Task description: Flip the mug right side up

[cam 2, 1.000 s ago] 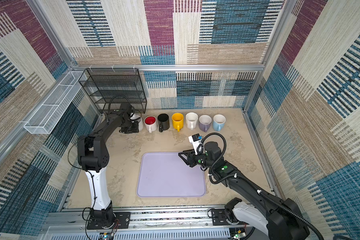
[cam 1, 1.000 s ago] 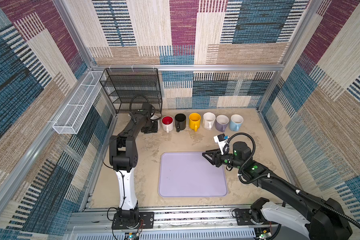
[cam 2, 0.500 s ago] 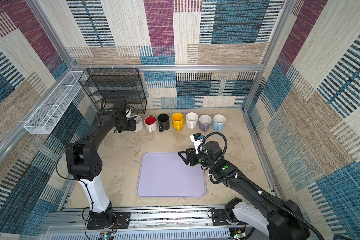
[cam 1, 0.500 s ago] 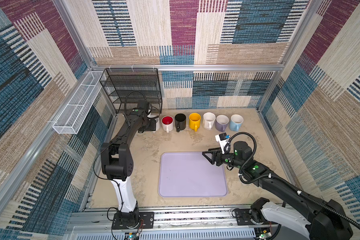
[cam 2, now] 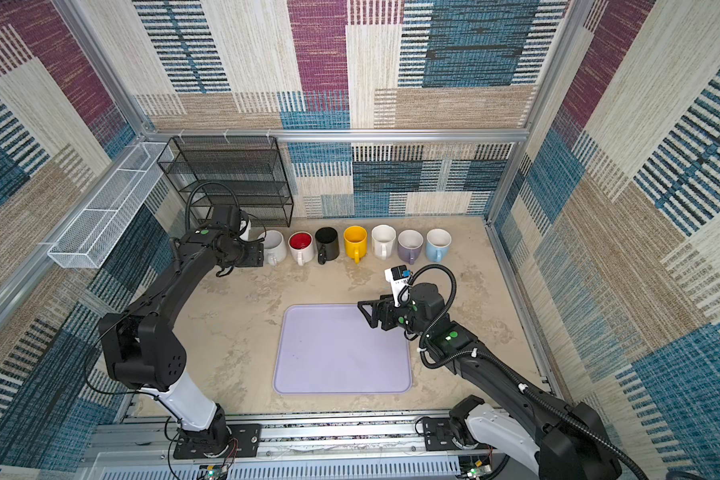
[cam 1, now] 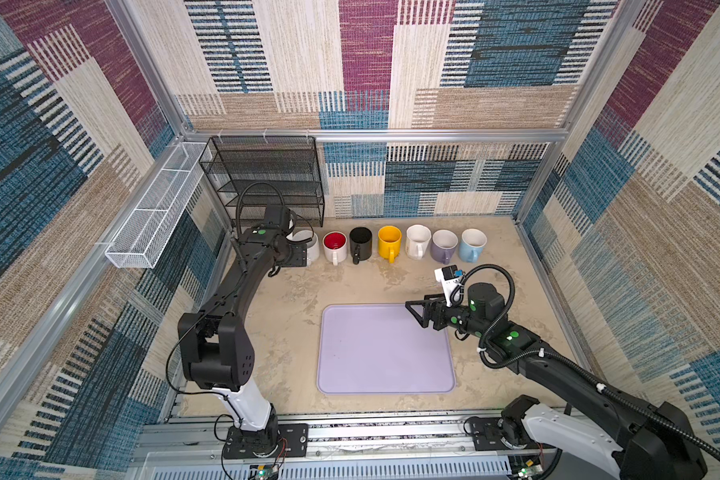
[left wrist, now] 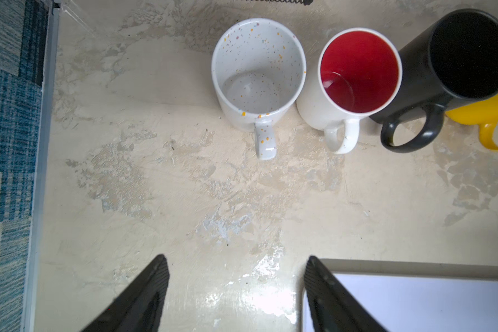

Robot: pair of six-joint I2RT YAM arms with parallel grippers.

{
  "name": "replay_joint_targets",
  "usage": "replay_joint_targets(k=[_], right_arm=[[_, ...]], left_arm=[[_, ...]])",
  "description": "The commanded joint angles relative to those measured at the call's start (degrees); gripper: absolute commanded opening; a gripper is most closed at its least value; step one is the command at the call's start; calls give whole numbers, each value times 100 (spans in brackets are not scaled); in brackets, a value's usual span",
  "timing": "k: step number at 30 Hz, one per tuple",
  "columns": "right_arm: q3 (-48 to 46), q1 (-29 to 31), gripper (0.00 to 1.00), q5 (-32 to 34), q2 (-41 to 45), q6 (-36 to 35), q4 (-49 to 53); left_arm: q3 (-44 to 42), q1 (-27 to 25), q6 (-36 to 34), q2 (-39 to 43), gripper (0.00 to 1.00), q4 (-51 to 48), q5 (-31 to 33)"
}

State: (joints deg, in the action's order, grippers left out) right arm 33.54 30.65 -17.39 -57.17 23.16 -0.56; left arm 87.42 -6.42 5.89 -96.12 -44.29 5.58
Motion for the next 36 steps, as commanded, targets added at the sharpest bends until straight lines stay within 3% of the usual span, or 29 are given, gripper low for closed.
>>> replay_joint_targets(k=[1, 7, 12, 23, 27, 31, 32, 36], right_arm=[[73, -16, 91, 209, 79, -12, 19], [28, -83, 100, 520, 52, -57, 47], [-22, -288, 100, 632, -108, -69, -152], [-282, -1442, 100, 634, -704, -57, -1136], [-339, -1860, 100, 692, -765, -39, -1434], [-338, -2173, 100, 1211, -654, -30, -1473], [-361, -2252, 100, 1372, -576, -31, -1473], [-451, -2589, 100, 1483, -309, -186, -1521]], left_arm=[[-316, 9, -54, 269, 77, 287, 216], [-1074, 10, 61, 765, 77, 767, 317], [-1716, 8, 165, 1139, 76, 1415, 318], [-2684, 15, 350, 1547, 79, 2332, 364], [-2809, 14, 316, 1587, 83, 2409, 387], [-2947, 17, 307, 1667, 87, 2611, 426], [-2967, 17, 297, 1683, 99, 2662, 411], [-2984, 24, 283, 1718, 99, 2722, 436]])
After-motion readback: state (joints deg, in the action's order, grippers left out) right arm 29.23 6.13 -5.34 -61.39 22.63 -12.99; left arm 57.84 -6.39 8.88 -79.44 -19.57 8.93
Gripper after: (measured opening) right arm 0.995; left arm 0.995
